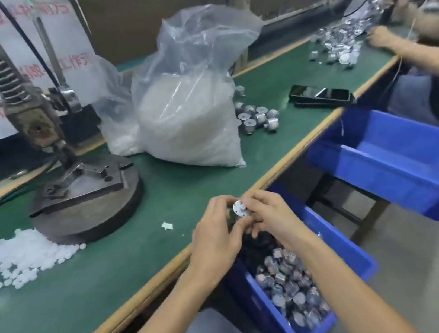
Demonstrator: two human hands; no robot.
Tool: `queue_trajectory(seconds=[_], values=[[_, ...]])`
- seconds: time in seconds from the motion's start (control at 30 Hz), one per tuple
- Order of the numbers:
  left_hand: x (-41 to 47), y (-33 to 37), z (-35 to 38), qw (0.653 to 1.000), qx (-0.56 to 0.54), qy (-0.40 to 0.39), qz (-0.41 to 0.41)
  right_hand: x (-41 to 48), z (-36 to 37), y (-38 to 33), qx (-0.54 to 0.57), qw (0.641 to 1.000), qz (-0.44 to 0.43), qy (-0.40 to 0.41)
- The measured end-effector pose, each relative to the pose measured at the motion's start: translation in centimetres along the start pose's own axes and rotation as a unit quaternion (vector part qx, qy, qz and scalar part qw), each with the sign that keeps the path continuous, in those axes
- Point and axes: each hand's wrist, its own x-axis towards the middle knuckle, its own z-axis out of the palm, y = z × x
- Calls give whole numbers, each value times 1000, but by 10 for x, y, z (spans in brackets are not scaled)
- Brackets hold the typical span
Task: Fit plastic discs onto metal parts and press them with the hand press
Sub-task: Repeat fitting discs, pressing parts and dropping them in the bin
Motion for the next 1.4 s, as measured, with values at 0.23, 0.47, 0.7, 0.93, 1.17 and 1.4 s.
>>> queue_trajectory(seconds=[0.23,0.47,0.7,0.93,1.17,1.4], values=[[-26,21,57,992,16,-108,-59,-17,-91,93,-91,971,153,159],[-37,13,65,989,30,-119,-82,-20,-122,183,-170,919,251,253],[-28,15,50,993,31,-95,-65,-23,-110,164,-239,897,189,319],[-9,19,-4,999,20,-18,-46,4,-48,59,-167,946,-64,272],[-7,-10,-110,992,-1,80,-95,20,81,-12,-105,974,-188,63],[-41,-36,-233,971,28,173,-163,16,213,-61,-107,956,-250,-110]])
